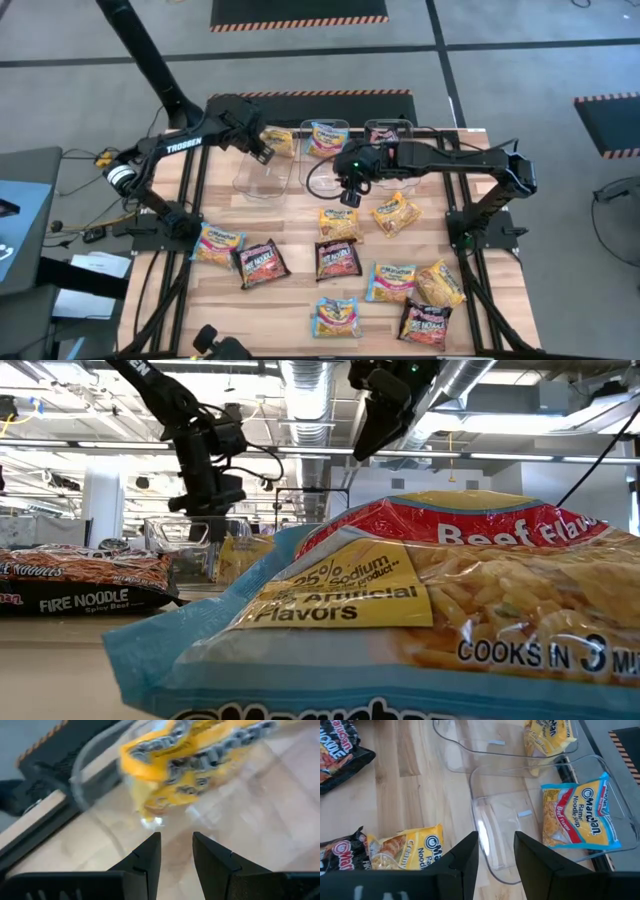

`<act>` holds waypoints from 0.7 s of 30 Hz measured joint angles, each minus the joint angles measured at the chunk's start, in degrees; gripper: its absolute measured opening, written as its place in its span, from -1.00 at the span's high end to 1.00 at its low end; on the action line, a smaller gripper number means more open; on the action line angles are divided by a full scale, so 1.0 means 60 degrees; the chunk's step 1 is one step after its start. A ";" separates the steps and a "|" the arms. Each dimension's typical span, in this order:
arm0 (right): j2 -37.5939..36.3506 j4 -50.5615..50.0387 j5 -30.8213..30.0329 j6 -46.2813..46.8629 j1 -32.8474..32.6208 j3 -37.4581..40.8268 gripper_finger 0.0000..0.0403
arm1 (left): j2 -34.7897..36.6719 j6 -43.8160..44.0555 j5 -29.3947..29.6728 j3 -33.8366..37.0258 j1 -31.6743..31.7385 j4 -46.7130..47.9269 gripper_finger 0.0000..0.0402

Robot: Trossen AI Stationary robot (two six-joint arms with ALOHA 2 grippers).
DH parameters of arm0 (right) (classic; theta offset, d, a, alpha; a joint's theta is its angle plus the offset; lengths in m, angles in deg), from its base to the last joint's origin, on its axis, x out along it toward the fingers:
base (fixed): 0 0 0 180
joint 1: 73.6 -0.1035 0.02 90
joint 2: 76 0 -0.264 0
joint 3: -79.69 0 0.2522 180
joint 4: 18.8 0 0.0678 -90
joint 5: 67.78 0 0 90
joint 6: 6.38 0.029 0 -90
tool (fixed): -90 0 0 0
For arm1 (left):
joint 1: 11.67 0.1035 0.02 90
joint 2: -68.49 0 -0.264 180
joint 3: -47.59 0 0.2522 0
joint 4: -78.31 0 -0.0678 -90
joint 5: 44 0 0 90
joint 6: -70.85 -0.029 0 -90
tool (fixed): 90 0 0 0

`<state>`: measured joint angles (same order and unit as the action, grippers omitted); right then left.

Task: Sort Maruchan noodles
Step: Put the black noodle pack into the right transparent bin

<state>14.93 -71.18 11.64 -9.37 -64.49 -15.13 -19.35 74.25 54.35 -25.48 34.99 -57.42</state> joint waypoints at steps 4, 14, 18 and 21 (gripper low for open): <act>0.0000 -0.0007 0.0002 0.0004 -0.0096 0.0004 0.25 | -0.0064 0.0057 0.0150 -0.0007 0.0244 0.0184 0.50; 0.0000 -0.0021 -0.0001 0.0004 -0.0161 0.0004 0.25 | -0.0062 0.0439 0.0195 -0.0007 0.0800 0.0655 0.50; 0.0000 -0.0024 -0.0001 0.0004 -0.0161 0.0004 0.25 | -0.0064 0.0816 0.0484 -0.0007 0.0878 0.0940 0.50; 0.0000 -0.0025 0.0002 0.0004 -0.0161 0.0000 0.25 | -0.0062 0.0898 0.0507 -0.0007 0.0878 0.0954 0.50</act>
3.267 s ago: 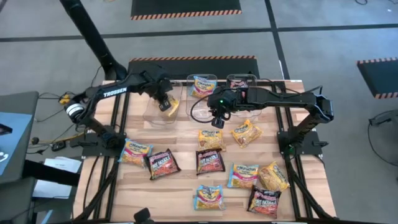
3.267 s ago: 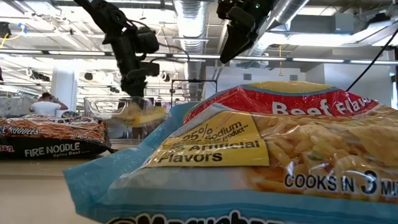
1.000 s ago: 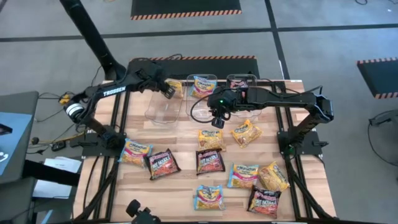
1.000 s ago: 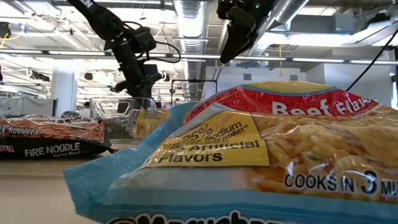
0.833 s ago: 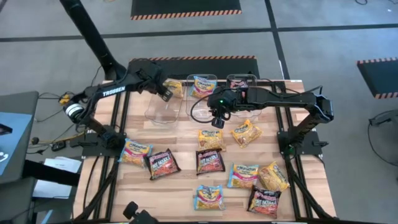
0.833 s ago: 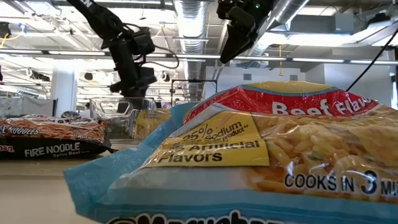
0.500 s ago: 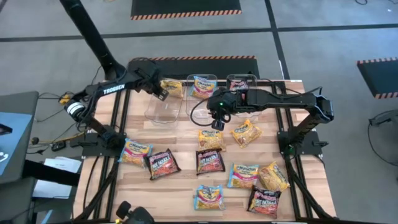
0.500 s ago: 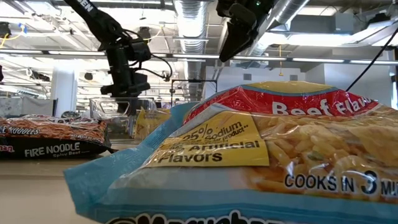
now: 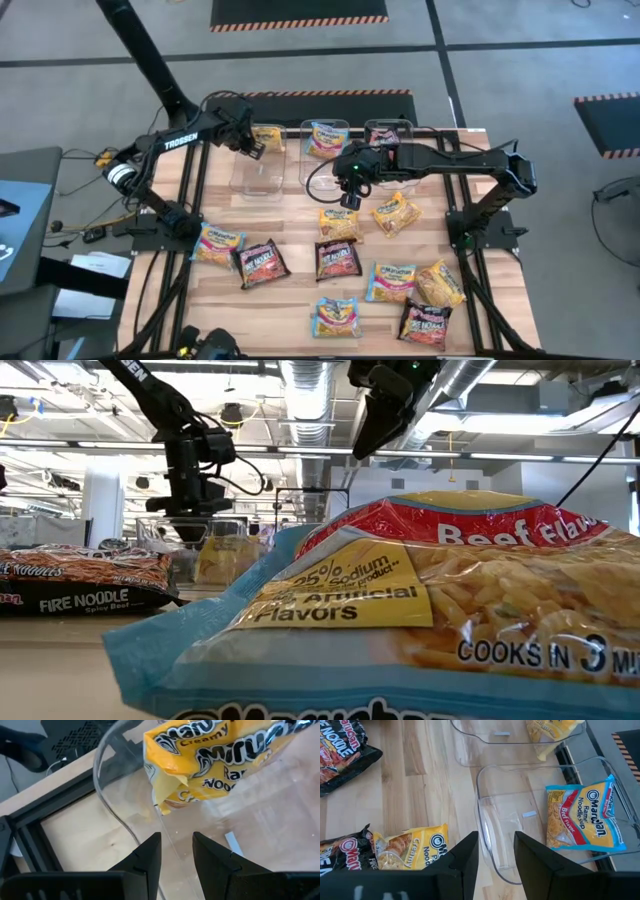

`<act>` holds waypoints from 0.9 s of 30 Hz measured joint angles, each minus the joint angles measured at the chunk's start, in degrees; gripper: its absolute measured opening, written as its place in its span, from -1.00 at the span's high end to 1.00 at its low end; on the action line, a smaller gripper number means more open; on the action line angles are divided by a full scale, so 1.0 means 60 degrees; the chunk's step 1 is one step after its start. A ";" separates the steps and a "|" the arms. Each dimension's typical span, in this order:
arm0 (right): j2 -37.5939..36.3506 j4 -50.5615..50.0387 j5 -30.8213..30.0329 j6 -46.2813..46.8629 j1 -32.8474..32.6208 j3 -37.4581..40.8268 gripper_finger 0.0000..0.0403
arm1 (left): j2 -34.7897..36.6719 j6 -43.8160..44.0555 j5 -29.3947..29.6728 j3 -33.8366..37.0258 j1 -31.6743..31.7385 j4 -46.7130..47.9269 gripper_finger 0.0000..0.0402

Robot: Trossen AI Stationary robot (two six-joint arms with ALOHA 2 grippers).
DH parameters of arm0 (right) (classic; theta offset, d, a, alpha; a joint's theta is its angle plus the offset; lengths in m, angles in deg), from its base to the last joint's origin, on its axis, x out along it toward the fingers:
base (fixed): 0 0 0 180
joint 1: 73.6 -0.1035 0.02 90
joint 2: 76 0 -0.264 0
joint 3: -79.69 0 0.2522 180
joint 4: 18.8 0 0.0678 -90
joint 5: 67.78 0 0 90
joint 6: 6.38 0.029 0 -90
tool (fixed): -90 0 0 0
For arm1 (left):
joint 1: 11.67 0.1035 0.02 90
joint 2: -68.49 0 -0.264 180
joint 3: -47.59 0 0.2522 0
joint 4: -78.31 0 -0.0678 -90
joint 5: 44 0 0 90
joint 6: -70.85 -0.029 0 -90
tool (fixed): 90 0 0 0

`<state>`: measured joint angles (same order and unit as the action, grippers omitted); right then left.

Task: Sort Maruchan noodles
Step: Put the black noodle pack into the right transparent bin

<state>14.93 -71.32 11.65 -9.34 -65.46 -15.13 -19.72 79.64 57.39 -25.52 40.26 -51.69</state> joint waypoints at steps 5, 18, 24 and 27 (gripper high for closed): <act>0.0000 -0.0004 0.0000 -0.0004 -0.0004 0.0000 0.25 | 0.0003 0.0153 0.0219 0.0000 0.0000 -0.0286 0.50; -0.0314 -0.0536 -0.0001 -0.0004 -0.0319 -0.0248 0.25 | 0.1414 -0.0259 -0.1534 -0.0466 -0.0988 0.0088 0.50; -0.0314 -0.1193 0.0002 0.0676 -0.0857 -0.0988 0.25 | 0.2774 0.0028 -0.1551 -0.0470 -0.2155 0.0151 0.50; -0.0327 -0.1635 0.0000 0.1256 -0.1198 -0.1129 0.25 | 0.3308 0.0065 -0.1581 -0.0474 -0.2781 0.0223 0.50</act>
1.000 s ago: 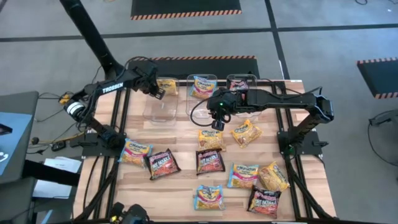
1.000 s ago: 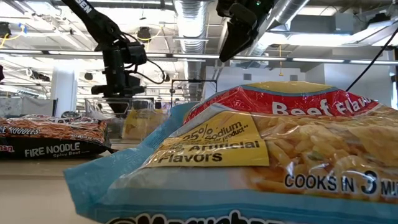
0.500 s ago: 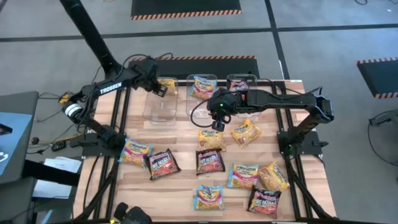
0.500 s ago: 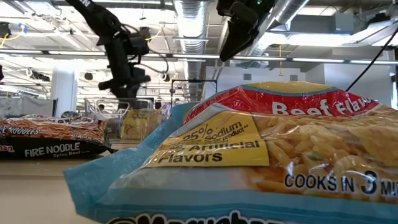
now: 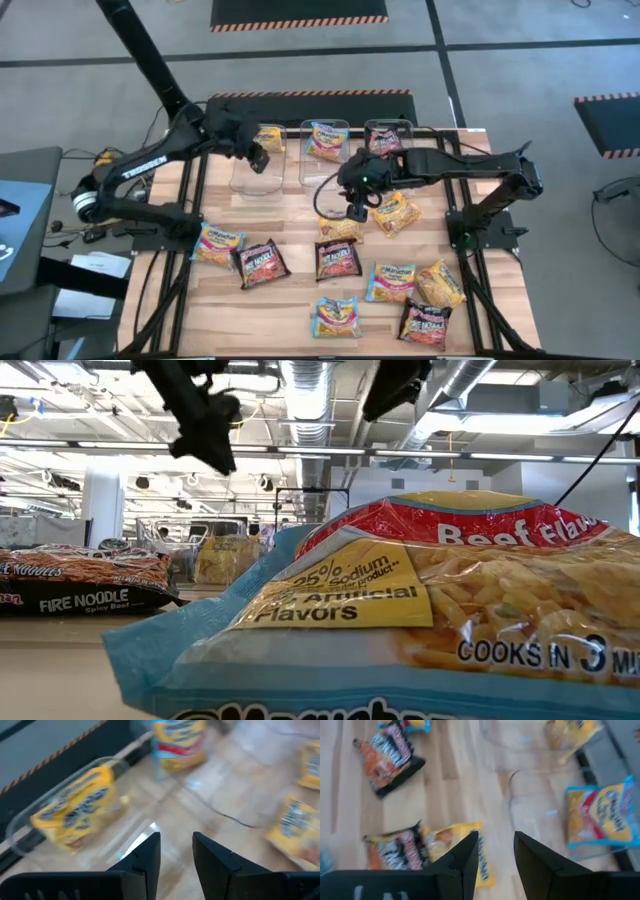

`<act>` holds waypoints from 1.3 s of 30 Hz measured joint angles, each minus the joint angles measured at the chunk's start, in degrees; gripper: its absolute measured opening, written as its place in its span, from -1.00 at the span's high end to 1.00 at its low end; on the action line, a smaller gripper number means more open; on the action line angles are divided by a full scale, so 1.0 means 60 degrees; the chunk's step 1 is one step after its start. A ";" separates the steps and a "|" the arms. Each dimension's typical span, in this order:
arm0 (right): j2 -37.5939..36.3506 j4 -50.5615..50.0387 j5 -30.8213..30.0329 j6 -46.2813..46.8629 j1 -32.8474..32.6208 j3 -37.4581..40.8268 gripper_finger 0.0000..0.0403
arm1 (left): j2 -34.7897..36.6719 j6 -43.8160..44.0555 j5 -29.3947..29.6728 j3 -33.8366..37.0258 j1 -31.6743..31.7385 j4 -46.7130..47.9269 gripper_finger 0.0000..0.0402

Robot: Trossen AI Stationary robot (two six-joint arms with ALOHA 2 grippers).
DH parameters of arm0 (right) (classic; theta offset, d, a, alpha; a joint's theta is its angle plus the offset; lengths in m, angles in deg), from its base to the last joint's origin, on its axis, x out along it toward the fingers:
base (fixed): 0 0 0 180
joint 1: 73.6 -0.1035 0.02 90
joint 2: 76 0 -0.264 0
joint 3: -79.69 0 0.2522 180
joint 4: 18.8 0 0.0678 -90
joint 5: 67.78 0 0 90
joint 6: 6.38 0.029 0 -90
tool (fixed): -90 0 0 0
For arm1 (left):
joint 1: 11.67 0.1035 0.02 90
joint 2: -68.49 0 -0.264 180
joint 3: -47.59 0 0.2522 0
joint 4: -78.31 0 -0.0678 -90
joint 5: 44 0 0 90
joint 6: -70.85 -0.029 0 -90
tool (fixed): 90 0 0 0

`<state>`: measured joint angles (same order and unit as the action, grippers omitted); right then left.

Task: Sort Maruchan noodles
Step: Put the black noodle pack into the right transparent bin

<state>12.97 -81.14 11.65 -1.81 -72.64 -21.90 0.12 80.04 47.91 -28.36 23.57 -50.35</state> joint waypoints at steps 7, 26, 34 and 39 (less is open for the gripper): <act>0.0046 -0.1416 0.0016 0.1385 -0.1077 -0.0095 0.13 | 0.0794 0.0430 -0.0102 0.0000 -0.1212 0.0729 0.50; 0.0065 -0.3449 0.2295 0.6366 -0.4768 0.0222 -0.11 | 0.0909 0.0852 0.0071 0.0517 -0.2625 0.0908 0.50; 0.0065 -0.4332 0.2291 1.0070 -0.6369 0.0222 -0.11 | 0.0905 0.0558 0.0616 0.0528 -0.2621 0.0901 0.50; 0.0065 -0.4616 0.2288 1.1372 -0.7170 0.0222 -0.11 | 0.0905 0.0552 0.0874 0.0528 -0.2621 0.0901 0.50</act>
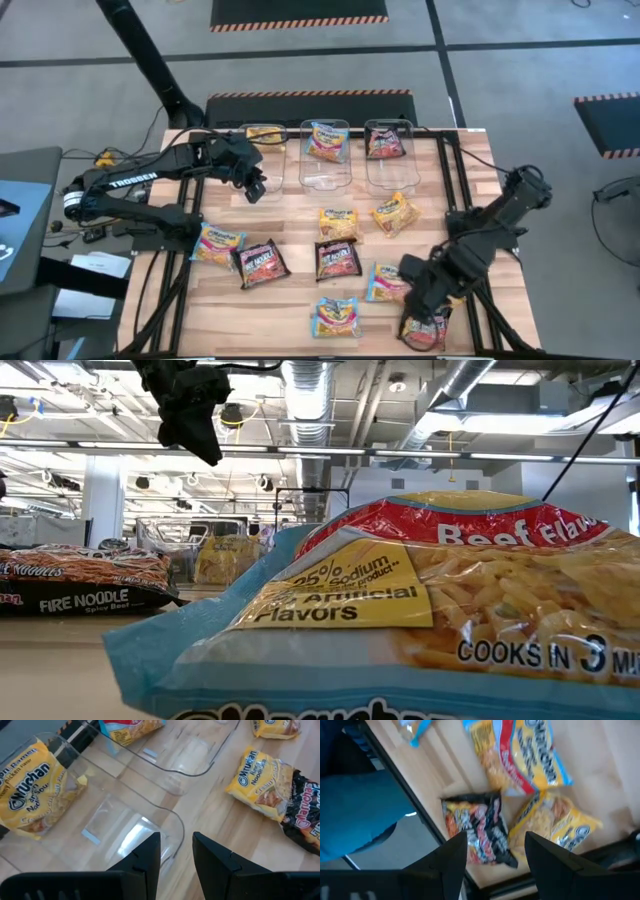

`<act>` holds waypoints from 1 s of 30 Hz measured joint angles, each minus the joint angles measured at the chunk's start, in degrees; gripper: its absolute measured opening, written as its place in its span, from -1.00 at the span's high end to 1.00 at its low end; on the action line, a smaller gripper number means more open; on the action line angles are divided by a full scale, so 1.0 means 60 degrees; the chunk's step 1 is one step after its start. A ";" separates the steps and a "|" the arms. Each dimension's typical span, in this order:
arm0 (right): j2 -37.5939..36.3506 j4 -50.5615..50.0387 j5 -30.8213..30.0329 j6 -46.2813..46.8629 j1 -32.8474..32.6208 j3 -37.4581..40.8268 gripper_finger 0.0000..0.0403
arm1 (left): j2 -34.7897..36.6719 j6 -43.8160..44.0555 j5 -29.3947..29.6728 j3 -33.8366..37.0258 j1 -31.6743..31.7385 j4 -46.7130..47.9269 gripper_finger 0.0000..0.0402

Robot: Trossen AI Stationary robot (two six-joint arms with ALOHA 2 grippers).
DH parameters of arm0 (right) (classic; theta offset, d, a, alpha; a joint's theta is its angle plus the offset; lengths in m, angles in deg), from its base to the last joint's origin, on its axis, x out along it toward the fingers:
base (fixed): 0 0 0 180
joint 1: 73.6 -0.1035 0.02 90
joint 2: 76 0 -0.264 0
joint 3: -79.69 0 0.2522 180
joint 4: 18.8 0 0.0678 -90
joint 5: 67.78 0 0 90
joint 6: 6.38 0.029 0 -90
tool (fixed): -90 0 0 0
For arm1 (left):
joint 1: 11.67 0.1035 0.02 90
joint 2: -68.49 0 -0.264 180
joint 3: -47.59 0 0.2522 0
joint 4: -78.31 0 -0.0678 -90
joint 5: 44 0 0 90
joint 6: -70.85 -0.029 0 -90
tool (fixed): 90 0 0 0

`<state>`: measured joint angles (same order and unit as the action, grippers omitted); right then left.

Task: Sort Maruchan noodles
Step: Put the black noodle pack into the right transparent bin

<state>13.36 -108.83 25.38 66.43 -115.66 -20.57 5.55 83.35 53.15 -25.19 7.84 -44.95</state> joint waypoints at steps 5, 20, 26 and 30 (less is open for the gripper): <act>0.0000 0.0035 -0.0004 0.1067 -0.0740 0.0000 -0.11 | 0.0000 -0.0124 0.0000 0.0000 0.0000 0.0000 0.50; 0.1816 0.0428 0.1018 0.1312 -0.1603 0.0015 -0.11 | 0.0000 0.0446 -0.0004 0.0000 0.0000 0.0004 0.50; 0.2647 0.1005 0.1603 0.1034 -0.1603 0.0015 -0.11 | 0.0000 0.0450 -0.0004 0.0000 0.0000 0.0000 0.50; 0.3129 0.1309 0.1719 0.1002 -0.1603 0.0015 -0.11 | 0.0000 0.0417 -0.0004 0.0000 0.0004 -0.0004 0.50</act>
<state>32.13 -100.98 35.70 72.44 -125.28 -20.48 5.55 85.85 53.13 -25.19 7.86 -44.97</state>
